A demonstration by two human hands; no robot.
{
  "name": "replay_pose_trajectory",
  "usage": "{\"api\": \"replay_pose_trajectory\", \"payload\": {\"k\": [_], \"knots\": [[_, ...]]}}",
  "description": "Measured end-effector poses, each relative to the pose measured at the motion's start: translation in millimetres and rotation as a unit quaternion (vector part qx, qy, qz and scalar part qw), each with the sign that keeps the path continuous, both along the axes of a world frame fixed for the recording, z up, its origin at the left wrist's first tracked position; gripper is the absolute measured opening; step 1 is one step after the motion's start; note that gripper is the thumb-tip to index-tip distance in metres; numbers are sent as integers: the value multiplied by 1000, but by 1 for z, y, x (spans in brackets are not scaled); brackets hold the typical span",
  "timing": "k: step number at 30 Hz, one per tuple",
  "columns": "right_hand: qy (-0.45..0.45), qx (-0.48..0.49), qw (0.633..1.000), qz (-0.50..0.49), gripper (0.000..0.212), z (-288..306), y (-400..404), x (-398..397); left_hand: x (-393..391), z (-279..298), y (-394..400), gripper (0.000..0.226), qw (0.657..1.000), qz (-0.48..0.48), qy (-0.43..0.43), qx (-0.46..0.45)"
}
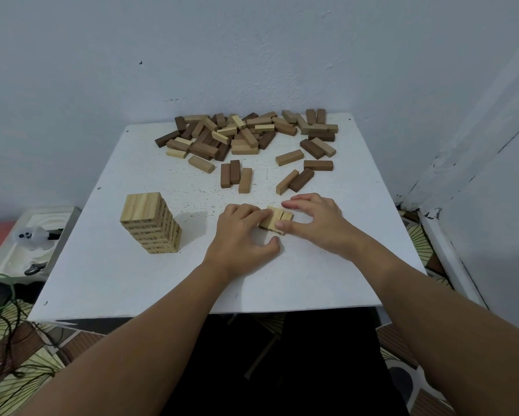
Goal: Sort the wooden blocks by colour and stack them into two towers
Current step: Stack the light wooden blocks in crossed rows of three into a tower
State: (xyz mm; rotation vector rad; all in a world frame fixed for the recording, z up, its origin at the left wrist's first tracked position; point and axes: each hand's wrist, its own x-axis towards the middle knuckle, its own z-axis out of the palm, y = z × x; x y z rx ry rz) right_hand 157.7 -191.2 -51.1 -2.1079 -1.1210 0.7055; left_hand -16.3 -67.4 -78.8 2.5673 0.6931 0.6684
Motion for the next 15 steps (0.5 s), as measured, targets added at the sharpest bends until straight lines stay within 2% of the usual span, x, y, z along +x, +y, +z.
{"api": "replay_pose_trajectory", "payload": {"k": [2, 4, 8, 12, 15], "knots": [[22, 15, 1000, -12, 43, 0, 1, 1, 0, 2, -2, 65, 1000, 10, 5, 0], [5, 17, 1000, -17, 35, -1, 1, 1, -1, 3, -2, 71, 1000, 28, 12, 7], [-56, 6, 998, 2, 32, -2, 1, -1, 2, 2, -2, 74, 996, 54, 59, 38], [-50, 13, 999, 4, 27, -1, 0, -1, 3, -2, -1, 54, 997, 54, 27, 40], [-38, 11, 999, 6, 31, -1, -1, 0, 3, 1, 0, 55, 999, 40, 29, 7]]}}
